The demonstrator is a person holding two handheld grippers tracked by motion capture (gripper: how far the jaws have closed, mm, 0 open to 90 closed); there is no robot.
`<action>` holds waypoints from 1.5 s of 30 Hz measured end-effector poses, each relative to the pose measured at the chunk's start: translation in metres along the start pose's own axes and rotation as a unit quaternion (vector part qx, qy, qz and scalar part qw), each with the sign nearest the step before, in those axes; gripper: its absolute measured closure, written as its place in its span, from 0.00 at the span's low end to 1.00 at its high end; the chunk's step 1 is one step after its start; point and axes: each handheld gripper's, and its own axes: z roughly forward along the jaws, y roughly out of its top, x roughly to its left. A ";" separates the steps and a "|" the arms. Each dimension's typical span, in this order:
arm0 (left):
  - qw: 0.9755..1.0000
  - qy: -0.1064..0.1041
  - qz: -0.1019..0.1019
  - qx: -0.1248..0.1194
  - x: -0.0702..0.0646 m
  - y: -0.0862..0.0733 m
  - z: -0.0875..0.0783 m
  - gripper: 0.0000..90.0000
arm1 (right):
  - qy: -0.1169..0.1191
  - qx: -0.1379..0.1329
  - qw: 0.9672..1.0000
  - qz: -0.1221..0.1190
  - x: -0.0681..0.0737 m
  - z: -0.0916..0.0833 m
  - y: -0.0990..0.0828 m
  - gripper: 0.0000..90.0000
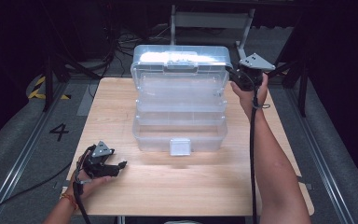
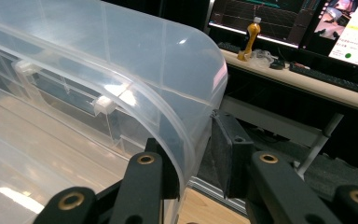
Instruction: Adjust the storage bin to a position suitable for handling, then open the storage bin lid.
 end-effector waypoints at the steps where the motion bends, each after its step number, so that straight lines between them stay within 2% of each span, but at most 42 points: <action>1: 1.000 0.000 0.000 -0.001 0.000 0.000 0.000 0.29 | -0.004 -0.002 1.000 0.000 0.000 0.003 0.000 0.83; 5: 1.000 0.002 -0.002 0.002 -0.001 0.000 0.000 0.29 | -0.003 -0.004 1.000 0.007 -0.003 0.007 0.000 0.83; 15: 1.000 0.000 -0.003 0.002 -0.001 0.000 0.000 0.29 | -0.021 0.000 1.000 0.005 -0.007 0.025 0.006 0.87; 25: 1.000 0.007 0.005 -0.003 0.000 0.000 0.000 0.29 | -0.031 0.005 0.999 0.008 -0.009 0.039 0.009 0.89; 27: 1.000 0.003 -0.001 -0.002 -0.001 0.000 0.000 0.29 | -0.032 0.004 0.999 0.009 -0.009 0.040 0.008 0.89; 28: 1.000 0.007 0.005 -0.003 0.000 0.000 0.000 0.29 | -0.032 0.002 0.999 0.009 -0.010 0.040 0.008 0.89; 30: 1.000 0.003 -0.001 -0.002 -0.001 0.000 0.000 0.29 | -0.031 0.003 0.999 0.013 -0.011 0.042 0.008 0.89; 35: 1.000 0.007 0.005 -0.004 0.000 0.000 0.000 0.29 | -0.031 0.010 0.999 0.009 -0.012 0.046 0.011 0.90; 36: 1.000 0.005 -0.001 -0.003 -0.001 0.000 0.000 0.29 | -0.031 0.011 0.999 0.009 -0.013 0.047 0.011 0.90; 42: 1.000 0.006 0.003 -0.004 0.000 0.000 0.000 0.29 | -0.029 0.013 0.999 0.012 -0.015 0.052 0.011 0.90; 45: 1.000 0.005 -0.002 -0.004 -0.001 -0.001 0.000 0.29 | -0.027 0.017 0.999 0.012 -0.017 0.055 0.012 0.91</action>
